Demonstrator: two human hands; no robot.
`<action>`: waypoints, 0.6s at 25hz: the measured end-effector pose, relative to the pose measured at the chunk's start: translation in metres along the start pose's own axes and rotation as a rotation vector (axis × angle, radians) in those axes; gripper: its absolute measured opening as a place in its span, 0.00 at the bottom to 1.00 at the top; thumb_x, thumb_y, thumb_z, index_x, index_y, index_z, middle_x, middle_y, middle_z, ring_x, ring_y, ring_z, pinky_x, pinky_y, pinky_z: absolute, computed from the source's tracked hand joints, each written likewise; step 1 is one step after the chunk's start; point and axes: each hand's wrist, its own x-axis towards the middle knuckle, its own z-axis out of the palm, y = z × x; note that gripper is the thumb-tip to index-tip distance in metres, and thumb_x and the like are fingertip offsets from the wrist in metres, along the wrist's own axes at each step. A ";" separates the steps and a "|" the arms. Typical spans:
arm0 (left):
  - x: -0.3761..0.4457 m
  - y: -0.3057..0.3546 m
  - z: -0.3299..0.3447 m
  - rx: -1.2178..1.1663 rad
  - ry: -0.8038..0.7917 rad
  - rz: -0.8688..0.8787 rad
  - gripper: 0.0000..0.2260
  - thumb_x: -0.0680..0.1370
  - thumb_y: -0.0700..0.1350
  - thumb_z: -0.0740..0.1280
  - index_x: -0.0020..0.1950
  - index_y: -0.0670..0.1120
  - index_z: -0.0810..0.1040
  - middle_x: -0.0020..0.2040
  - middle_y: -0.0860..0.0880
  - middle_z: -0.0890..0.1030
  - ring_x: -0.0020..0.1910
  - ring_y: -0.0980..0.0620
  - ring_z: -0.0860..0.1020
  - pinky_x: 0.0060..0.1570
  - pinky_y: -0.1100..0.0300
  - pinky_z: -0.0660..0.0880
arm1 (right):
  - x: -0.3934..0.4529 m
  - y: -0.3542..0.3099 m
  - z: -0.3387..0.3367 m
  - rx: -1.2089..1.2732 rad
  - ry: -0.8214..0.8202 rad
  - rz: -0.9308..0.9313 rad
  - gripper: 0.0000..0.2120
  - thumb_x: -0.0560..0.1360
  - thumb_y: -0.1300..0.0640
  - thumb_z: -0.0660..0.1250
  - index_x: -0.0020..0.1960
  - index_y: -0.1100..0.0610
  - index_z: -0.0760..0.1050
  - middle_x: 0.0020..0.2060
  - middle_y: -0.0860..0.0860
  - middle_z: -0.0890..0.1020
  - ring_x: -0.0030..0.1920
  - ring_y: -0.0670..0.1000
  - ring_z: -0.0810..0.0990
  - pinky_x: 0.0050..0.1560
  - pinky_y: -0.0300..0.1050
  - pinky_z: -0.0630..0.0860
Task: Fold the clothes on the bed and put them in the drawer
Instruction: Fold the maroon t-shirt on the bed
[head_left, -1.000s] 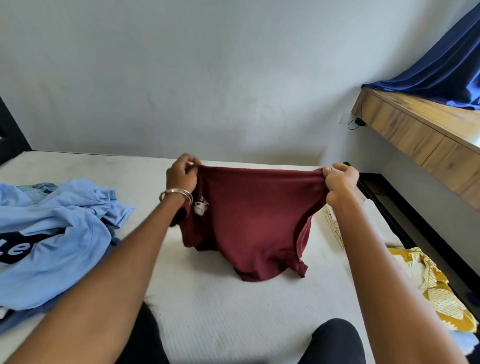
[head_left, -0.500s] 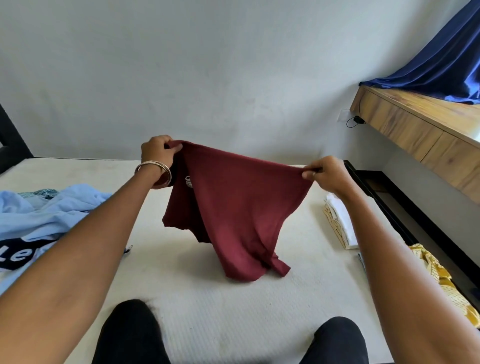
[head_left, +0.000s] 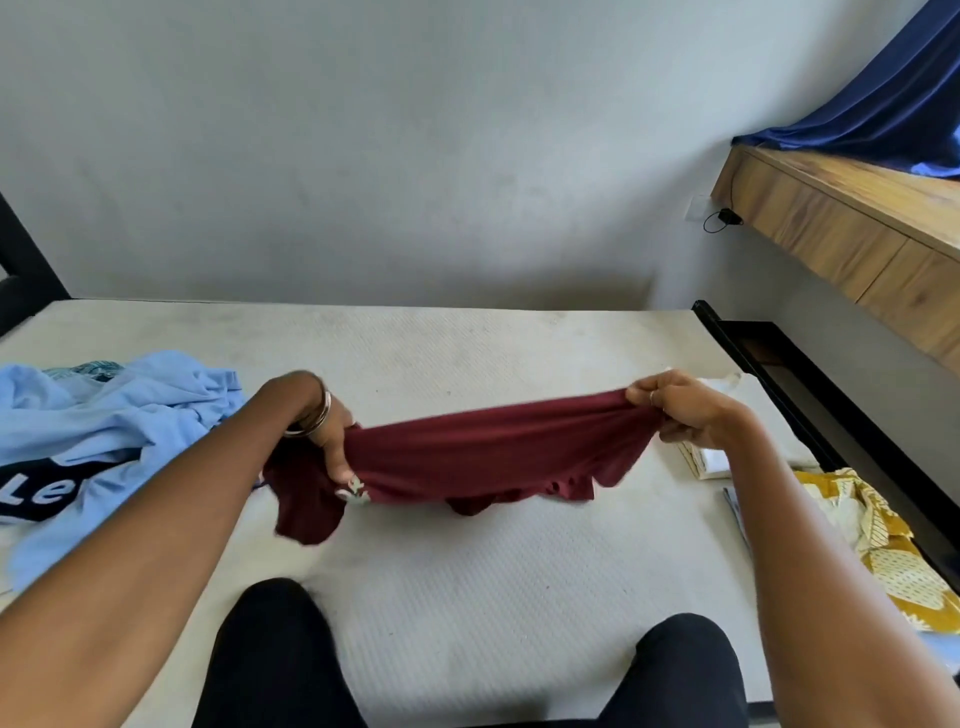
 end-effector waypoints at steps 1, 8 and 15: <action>0.008 -0.005 0.002 -0.031 -0.074 -0.054 0.28 0.60 0.53 0.81 0.57 0.44 0.81 0.51 0.44 0.84 0.51 0.44 0.82 0.55 0.48 0.78 | 0.001 0.005 -0.005 -0.015 -0.061 0.078 0.15 0.82 0.61 0.62 0.37 0.59 0.75 0.27 0.50 0.65 0.23 0.45 0.60 0.22 0.35 0.57; 0.049 0.024 -0.024 -0.064 0.969 -0.343 0.15 0.78 0.44 0.62 0.64 0.43 0.76 0.61 0.41 0.77 0.59 0.39 0.77 0.54 0.50 0.75 | 0.063 0.007 0.035 -0.046 0.351 0.217 0.06 0.81 0.60 0.56 0.50 0.59 0.72 0.45 0.59 0.78 0.34 0.54 0.78 0.27 0.39 0.76; 0.044 0.058 -0.132 -2.247 0.970 0.652 0.16 0.77 0.38 0.66 0.65 0.42 0.77 0.61 0.43 0.78 0.57 0.42 0.78 0.58 0.44 0.77 | 0.117 -0.070 0.029 1.339 0.288 -0.331 0.16 0.79 0.70 0.50 0.37 0.55 0.65 0.42 0.53 0.77 0.47 0.59 0.76 0.52 0.65 0.80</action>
